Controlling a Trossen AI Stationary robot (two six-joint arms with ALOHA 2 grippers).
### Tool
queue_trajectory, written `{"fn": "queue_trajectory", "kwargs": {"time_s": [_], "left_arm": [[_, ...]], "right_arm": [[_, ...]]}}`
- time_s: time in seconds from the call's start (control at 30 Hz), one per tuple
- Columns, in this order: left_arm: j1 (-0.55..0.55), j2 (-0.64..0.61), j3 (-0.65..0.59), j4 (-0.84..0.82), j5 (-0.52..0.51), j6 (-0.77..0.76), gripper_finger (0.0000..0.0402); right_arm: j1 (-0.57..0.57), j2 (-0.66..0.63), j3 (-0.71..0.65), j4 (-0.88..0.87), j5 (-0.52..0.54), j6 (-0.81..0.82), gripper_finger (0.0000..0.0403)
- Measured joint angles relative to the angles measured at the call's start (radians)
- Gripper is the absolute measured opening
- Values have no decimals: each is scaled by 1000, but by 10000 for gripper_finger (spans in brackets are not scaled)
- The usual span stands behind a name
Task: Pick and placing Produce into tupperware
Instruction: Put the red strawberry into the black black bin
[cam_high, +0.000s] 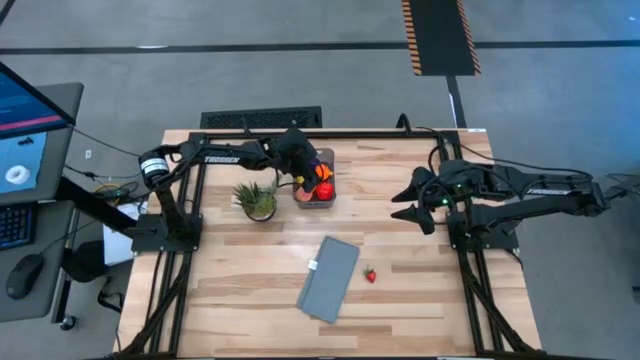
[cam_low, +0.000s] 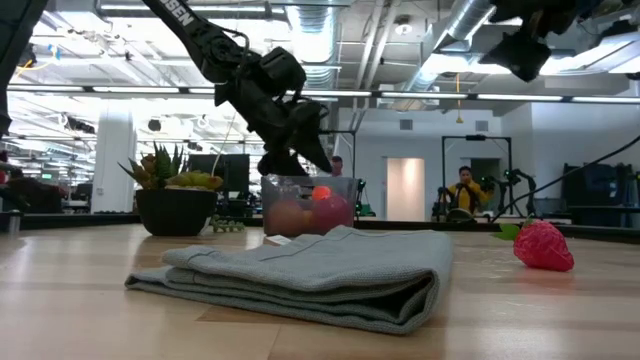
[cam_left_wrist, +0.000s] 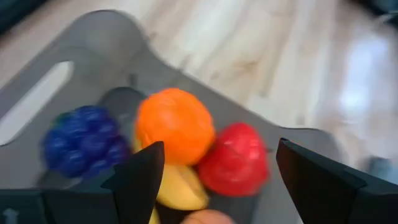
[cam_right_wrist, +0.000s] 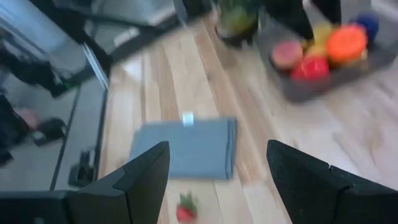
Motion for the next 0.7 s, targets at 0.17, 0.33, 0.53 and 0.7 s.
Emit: {"fn": "queue_trajectory", "kwargs": {"time_s": [0.17,0.33,0.53,0.7], "left_arm": [[0,-33,0,0,80,-5,297],[-4,-97,-1,1,66,6,297],[-15,-205,-1,-66,55,79,297],[-57,-315,-1,-155,53,135,297]], "right_arm": [[0,42,-1,-25,-35,1,291],[0,79,-1,59,-42,-9,291],[0,126,-1,81,-46,-16,291],[0,142,-1,121,-66,-19,291]]}}
